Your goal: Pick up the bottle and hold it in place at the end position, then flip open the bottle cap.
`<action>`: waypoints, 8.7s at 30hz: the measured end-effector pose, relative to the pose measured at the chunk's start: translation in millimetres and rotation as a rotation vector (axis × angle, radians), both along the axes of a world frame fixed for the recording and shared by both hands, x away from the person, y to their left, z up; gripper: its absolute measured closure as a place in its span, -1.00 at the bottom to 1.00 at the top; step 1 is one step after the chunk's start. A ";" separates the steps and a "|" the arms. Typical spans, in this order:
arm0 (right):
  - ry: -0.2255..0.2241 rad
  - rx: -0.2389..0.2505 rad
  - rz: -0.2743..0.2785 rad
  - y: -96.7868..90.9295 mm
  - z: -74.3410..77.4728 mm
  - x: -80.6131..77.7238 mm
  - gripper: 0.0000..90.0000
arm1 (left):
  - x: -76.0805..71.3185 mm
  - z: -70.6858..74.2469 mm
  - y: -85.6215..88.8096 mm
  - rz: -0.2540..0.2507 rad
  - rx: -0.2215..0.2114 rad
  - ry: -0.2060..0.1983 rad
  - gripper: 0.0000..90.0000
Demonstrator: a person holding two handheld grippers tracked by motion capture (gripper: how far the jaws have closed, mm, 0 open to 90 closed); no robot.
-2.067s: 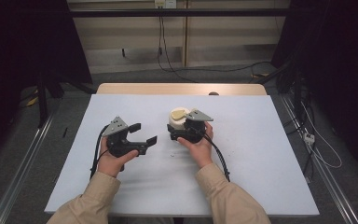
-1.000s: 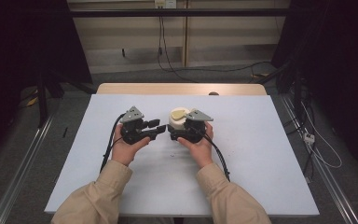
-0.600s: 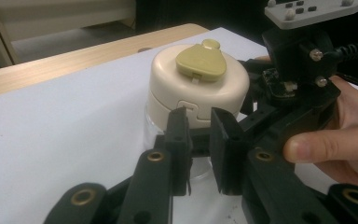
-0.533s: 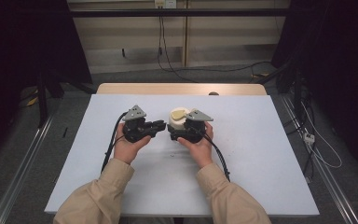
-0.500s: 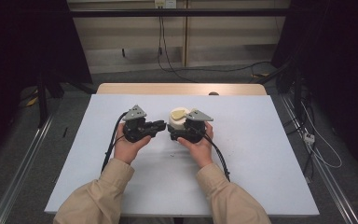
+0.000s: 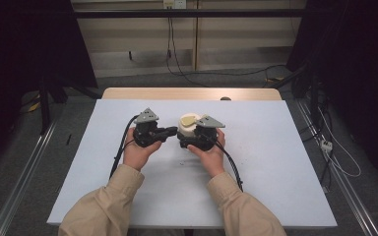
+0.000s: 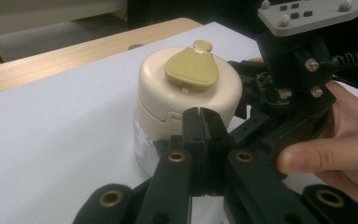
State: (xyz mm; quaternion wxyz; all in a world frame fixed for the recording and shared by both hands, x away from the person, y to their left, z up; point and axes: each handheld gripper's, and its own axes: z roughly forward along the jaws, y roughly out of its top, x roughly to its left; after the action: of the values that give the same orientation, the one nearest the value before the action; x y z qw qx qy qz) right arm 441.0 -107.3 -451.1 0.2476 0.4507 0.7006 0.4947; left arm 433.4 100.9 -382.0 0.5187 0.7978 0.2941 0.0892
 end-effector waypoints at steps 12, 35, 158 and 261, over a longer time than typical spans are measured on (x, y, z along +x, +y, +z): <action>0.002 -0.001 0.001 -0.1 0.2 -0.1 -0.88 | 5.8 1.9 -7.5 -0.009 0.021 0.018 1.00; 0.001 0.001 0.000 0.0 -0.2 -0.1 -0.88 | 14.1 3.4 -6.5 0.015 0.020 0.035 1.00; 0.002 0.007 -0.004 0.1 -1.2 0.0 -0.88 | 28.0 24.8 -37.0 -0.011 0.029 0.005 1.00; 0.068 0.017 0.021 -23.1 -1.6 -38.3 -0.92 | 4.8 12.6 4.8 0.037 0.008 0.070 -0.67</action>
State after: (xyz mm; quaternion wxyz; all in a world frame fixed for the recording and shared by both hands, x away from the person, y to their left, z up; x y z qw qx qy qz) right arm 402.7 -130.3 -452.7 0.2146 0.4620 0.7090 0.4877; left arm 438.2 105.7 -369.4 0.5030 0.7971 0.3263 0.0721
